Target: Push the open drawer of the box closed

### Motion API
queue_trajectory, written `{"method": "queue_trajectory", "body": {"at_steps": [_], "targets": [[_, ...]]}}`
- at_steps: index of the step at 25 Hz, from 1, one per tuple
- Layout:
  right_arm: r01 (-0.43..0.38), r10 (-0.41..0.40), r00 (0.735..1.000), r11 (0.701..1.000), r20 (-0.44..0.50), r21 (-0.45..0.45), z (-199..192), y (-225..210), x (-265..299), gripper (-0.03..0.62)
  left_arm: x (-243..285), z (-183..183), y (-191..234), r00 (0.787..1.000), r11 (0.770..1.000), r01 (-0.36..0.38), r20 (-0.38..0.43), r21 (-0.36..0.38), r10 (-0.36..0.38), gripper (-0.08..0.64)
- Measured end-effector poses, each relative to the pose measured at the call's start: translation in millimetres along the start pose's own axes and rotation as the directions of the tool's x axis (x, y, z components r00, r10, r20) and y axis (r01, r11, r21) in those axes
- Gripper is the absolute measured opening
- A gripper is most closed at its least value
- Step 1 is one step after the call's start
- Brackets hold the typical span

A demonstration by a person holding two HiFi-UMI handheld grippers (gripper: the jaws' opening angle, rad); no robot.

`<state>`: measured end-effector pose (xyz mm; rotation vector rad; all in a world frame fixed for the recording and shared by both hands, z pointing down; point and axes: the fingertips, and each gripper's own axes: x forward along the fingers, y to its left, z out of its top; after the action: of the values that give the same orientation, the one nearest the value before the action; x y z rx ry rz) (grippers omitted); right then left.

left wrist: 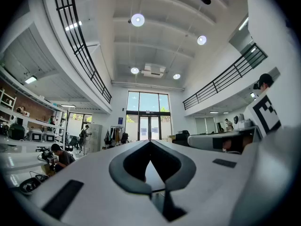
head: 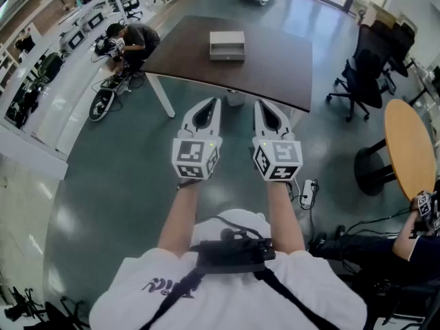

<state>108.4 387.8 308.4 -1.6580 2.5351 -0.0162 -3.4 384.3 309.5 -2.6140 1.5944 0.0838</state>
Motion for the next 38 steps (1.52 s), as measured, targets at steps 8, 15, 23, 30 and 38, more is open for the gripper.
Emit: {"method": "queue_trajectory", "body": {"at_steps": [8, 15, 23, 30, 38], "targets": [[0.012, -0.012, 1.0, 1.0, -0.023, 0.018, -24, 34, -4, -0.009, -29, -14, 19, 1.0, 1.0, 0.015, -0.009, -0.016, -0.015, 0.009], [0.003, -0.003, 1.0, 1.0, -0.004, 0.025, -19, 57, 8, -0.009, -45, -22, 38, 1.0, 0.999, 0.007, -0.025, -0.053, -0.008, 0.009], [-0.032, 0.032, 0.999, 0.999, 0.012, -0.004, -12, 80, 32, -0.009, -53, -16, 67, 0.999, 0.997, -0.042, -0.013, -0.058, 0.041, 0.009], [-0.073, 0.073, 0.997, 0.997, -0.04, -0.002, -38, 83, 53, -0.009, -36, -33, 85, 0.997, 0.995, -0.073, -0.034, -0.067, 0.071, 0.009], [-0.045, 0.045, 0.999, 0.998, -0.013, 0.048, -39, 4, 107, -0.009, 59, -41, 85, 0.998, 0.997, -0.052, -0.045, -0.052, 0.05, 0.009]]}}
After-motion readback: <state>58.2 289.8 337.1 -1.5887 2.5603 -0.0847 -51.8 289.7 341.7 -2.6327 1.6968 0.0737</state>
